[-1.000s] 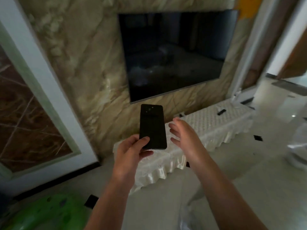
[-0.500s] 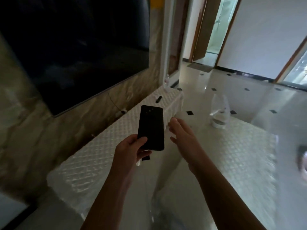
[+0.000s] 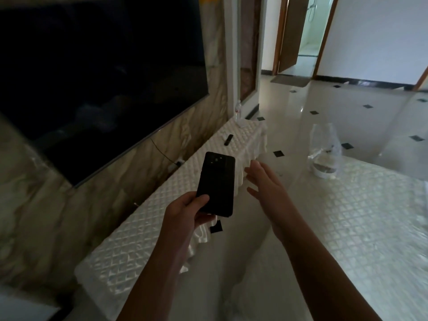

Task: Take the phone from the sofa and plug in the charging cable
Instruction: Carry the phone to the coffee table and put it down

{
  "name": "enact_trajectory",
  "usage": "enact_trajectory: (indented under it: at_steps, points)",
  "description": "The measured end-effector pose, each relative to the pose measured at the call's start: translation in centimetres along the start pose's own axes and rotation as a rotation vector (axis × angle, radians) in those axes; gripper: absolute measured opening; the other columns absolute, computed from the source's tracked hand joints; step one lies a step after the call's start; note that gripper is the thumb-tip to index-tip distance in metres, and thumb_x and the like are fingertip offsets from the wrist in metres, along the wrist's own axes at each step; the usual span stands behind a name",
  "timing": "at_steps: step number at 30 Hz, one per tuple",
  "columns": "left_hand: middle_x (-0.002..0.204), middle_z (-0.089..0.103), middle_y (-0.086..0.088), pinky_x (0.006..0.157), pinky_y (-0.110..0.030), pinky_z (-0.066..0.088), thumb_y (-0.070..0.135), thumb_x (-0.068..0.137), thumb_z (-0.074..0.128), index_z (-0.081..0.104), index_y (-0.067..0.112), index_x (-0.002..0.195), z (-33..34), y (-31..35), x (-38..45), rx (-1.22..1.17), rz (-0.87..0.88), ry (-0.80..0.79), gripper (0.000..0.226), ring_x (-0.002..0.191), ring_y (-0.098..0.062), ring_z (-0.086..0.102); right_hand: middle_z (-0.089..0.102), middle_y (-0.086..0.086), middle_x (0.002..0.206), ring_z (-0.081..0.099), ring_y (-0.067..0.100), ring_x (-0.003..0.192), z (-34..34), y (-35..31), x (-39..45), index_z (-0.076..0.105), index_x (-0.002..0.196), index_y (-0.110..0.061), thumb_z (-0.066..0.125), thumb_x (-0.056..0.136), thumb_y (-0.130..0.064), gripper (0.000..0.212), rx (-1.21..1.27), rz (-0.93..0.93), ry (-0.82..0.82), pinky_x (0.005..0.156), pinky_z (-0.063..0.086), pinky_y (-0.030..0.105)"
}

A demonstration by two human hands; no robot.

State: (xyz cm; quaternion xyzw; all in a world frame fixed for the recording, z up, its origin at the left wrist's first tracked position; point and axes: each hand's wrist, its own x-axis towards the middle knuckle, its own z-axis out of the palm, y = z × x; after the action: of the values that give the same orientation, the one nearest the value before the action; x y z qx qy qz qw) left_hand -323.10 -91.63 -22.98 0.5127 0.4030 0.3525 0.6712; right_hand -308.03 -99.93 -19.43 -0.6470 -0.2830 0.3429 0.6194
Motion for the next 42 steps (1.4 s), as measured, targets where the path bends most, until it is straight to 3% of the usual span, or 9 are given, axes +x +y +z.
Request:
enact_trajectory:
  at_steps: [4, 8, 12, 16, 24, 30, 34, 37, 42]
  points:
    - [0.085, 0.077, -0.011, 0.07, -0.036, 0.056, 0.012, 0.085, 0.064, 0.076, 0.015, 0.078, 2.2, -0.5, 2.7, 0.009, -0.013, -0.047, 0.014, 0.082, -0.026, 0.074, 0.052, -0.006, 0.132, 0.048, 0.01, 0.121, -1.3, -0.1, 1.7, 0.045, 0.131, -0.031, 0.035, 0.094, -0.051, 0.043, -0.001, -0.015, 0.04, 0.101, 0.04, 0.034]
    - [0.09, 0.077, -0.014, 0.075, -0.041, 0.057, 0.013, 0.085, 0.065, 0.075, 0.012, 0.086, 4.3, -1.3, 5.5, -0.006, -0.045, -0.117, 0.01, 0.085, -0.028, 0.074, 0.051, -0.005, 0.135, 0.048, 0.01, 0.122, -2.2, 0.2, 3.3, 0.042, 0.138, -0.025, 0.037, 0.093, -0.051, 0.052, -0.033, 0.015, 0.123, 0.104, 0.04, 0.036]
    - [0.093, 0.077, -0.013, 0.078, -0.042, 0.056, 0.014, 0.085, 0.065, 0.074, 0.01, 0.093, 4.7, -1.8, 9.2, -0.012, -0.078, -0.21, 0.012, 0.088, -0.028, 0.074, 0.056, -0.007, 0.123, 0.052, 0.011, 0.118, -2.0, 0.1, 5.6, 0.05, 0.122, -0.032, 0.039, 0.094, -0.047, 0.034, -0.032, 0.022, 0.229, 0.103, 0.041, 0.038]
    - [0.092, 0.077, -0.011, 0.075, -0.039, 0.057, 0.015, 0.084, 0.066, 0.074, 0.011, 0.093, 3.5, -1.6, 14.3, 0.014, -0.092, -0.305, 0.013, 0.088, -0.027, 0.074, 0.055, -0.002, 0.132, 0.05, 0.014, 0.123, -0.3, -0.2, 8.8, 0.049, 0.129, -0.026, 0.039, 0.094, -0.046, 0.042, -0.068, 0.02, 0.342, 0.108, 0.038, 0.044]
    - [0.09, 0.077, -0.01, 0.068, -0.032, 0.059, 0.014, 0.084, 0.066, 0.073, 0.012, 0.091, 2.0, -0.7, 24.3, 0.051, -0.148, -0.473, 0.01, 0.083, -0.024, 0.075, 0.054, -0.004, 0.135, 0.049, 0.012, 0.124, 4.9, -0.9, 15.3, 0.046, 0.136, -0.023, 0.041, 0.094, -0.043, 0.047, -0.118, 0.059, 0.471, 0.108, 0.038, 0.043]
    - [0.088, 0.077, -0.009, 0.065, -0.03, 0.058, 0.014, 0.084, 0.067, 0.073, 0.012, 0.091, 3.5, -1.9, 27.0, 0.069, -0.224, -0.548, 0.01, 0.083, -0.024, 0.075, 0.055, -0.012, 0.121, 0.051, 0.007, 0.118, 4.5, 0.4, 15.5, 0.048, 0.132, -0.027, 0.043, 0.093, -0.043, 0.042, -0.087, 0.091, 0.599, 0.104, 0.04, 0.036]
    - [0.088, 0.077, -0.01, 0.063, -0.028, 0.058, 0.013, 0.083, 0.067, 0.075, 0.015, 0.084, 5.3, -2.7, 26.7, 0.076, -0.273, -0.574, 0.009, 0.082, -0.024, 0.075, 0.059, -0.021, 0.109, 0.055, -0.001, 0.107, 2.3, 1.0, 14.5, 0.055, 0.103, -0.045, 0.04, 0.095, -0.043, 0.017, -0.05, 0.097, 0.626, 0.097, 0.043, 0.03]
    - [0.088, 0.077, -0.011, 0.063, -0.028, 0.057, 0.014, 0.084, 0.066, 0.076, 0.016, 0.083, 6.6, -3.0, 26.2, 0.116, -0.269, -0.615, 0.009, 0.083, -0.026, 0.074, 0.062, -0.02, 0.107, 0.056, -0.001, 0.106, 0.6, 1.2, 13.7, 0.056, 0.09, -0.051, 0.04, 0.095, -0.044, 0.019, -0.024, 0.095, 0.641, 0.094, 0.043, 0.029]
    - [0.088, 0.078, -0.008, 0.065, -0.027, 0.058, 0.015, 0.085, 0.066, 0.073, 0.015, 0.091, 9.1, -4.5, 24.9, 0.168, -0.267, -0.677, 0.009, 0.083, -0.023, 0.075, 0.057, -0.014, 0.125, 0.051, 0.005, 0.121, -2.0, 3.4, 12.7, 0.054, 0.113, -0.043, 0.039, 0.094, -0.047, 0.024, 0.037, 0.12, 0.657, 0.101, 0.041, 0.032]
